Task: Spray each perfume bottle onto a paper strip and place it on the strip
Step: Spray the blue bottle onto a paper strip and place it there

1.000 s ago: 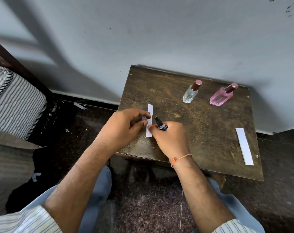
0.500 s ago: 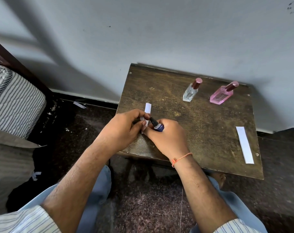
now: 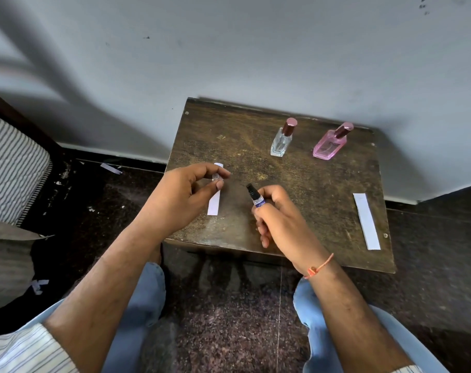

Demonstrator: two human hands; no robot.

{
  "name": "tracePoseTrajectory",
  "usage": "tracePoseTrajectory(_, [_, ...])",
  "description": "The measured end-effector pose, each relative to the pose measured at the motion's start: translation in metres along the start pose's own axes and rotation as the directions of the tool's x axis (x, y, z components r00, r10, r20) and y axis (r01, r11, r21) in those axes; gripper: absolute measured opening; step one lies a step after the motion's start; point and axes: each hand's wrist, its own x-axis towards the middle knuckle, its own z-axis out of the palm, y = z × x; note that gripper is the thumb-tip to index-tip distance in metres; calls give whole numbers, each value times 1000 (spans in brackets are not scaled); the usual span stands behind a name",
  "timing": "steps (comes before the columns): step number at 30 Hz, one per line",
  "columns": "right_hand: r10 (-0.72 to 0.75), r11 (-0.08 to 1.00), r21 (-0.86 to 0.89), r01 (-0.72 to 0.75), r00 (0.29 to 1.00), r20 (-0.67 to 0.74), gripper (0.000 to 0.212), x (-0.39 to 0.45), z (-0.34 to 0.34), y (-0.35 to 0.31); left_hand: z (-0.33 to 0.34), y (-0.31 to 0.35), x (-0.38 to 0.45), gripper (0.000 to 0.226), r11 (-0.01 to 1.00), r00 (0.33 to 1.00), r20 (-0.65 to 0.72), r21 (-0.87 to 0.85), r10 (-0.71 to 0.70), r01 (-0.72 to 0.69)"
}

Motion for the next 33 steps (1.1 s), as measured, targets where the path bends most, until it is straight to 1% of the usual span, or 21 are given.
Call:
tracePoseTrajectory(2, [-22,999,32,22,1000,-18,15,-4,-10,4,5,5,1,15,999,1000,-13,-53,-15,14])
tracePoseTrajectory(5, [-84,996,38,86,995,-49,21,-11,-22,8,13,11,3,14,992,998,-37,-121,-44,39])
tracePoseTrajectory(6, [-108,994,27,110,992,-70,20,-13,-25,9,17,16,3,15,985,998,-40,-170,-40,32])
tracePoseTrajectory(9, [-210,977,-72,201,966,-154,20,-14,-37,16,31,29,4,17,926,1000,1,-379,-7,7])
tracePoseTrajectory(11, [-296,949,-173,264,935,-196,23,-15,-46,21,41,35,5,22,898,999,34,-439,11,5])
tracePoseTrajectory(14, [-369,917,-243,316,904,-217,25,-19,-55,22,55,38,5,23,887,999,45,-461,27,-4])
tracePoseTrajectory(17, [-426,887,-286,362,881,-205,24,-24,-61,20,67,41,5,23,881,997,57,-473,46,-14])
tracePoseTrajectory(22, [-461,878,-252,407,861,-215,27,-28,-68,17,73,44,7,25,880,997,56,-474,54,-21])
tracePoseTrajectory(33, [-496,867,-190,460,831,-253,34,-28,-63,14,73,48,5,25,827,996,92,-561,14,40])
